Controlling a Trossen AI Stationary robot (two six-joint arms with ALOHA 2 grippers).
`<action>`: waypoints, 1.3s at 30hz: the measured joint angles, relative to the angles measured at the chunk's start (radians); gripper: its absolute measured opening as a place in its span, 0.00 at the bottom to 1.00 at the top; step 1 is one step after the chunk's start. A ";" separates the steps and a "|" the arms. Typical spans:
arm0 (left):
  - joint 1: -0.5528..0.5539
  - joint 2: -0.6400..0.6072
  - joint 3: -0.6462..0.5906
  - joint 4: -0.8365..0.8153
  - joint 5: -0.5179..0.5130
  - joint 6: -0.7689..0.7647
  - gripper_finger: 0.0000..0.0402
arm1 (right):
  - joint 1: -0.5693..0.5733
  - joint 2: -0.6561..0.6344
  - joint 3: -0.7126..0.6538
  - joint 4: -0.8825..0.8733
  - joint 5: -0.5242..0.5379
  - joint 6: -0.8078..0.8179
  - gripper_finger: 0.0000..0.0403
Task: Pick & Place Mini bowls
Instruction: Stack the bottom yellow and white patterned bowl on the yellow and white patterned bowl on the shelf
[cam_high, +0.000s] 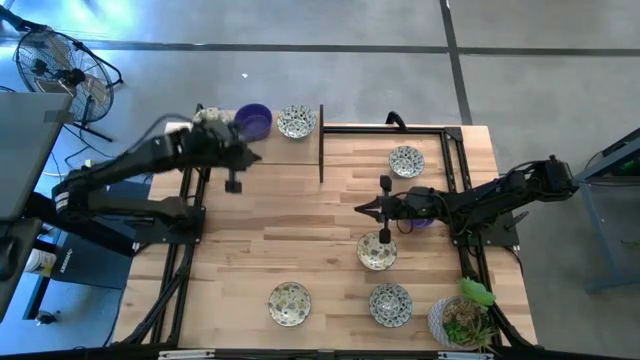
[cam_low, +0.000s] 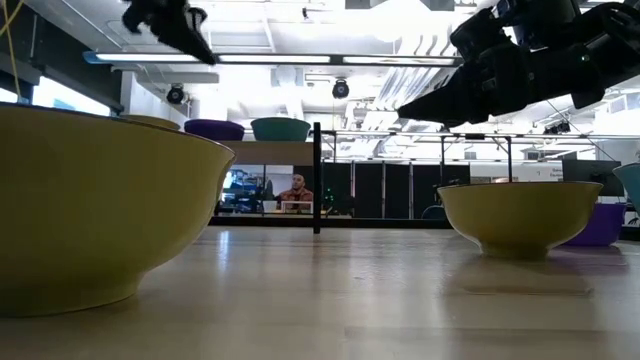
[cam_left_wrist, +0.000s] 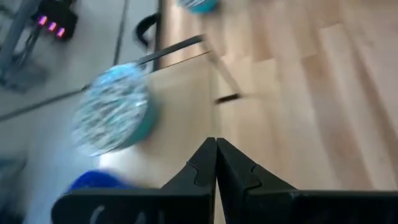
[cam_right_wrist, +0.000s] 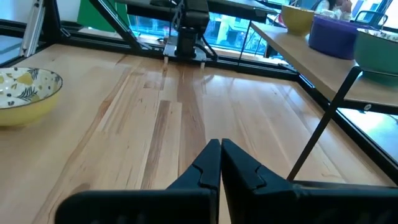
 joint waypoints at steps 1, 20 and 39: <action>-0.019 -0.012 -0.052 0.049 0.005 -0.001 0.00 | 0.000 0.000 0.000 0.001 0.000 0.000 0.00; -0.403 0.159 -0.341 0.522 0.147 -0.100 0.00 | 0.000 0.000 0.000 0.014 0.017 0.006 0.00; -0.757 0.665 0.182 -0.010 0.106 -0.635 0.20 | 0.108 0.000 0.000 -0.066 -0.028 0.082 0.00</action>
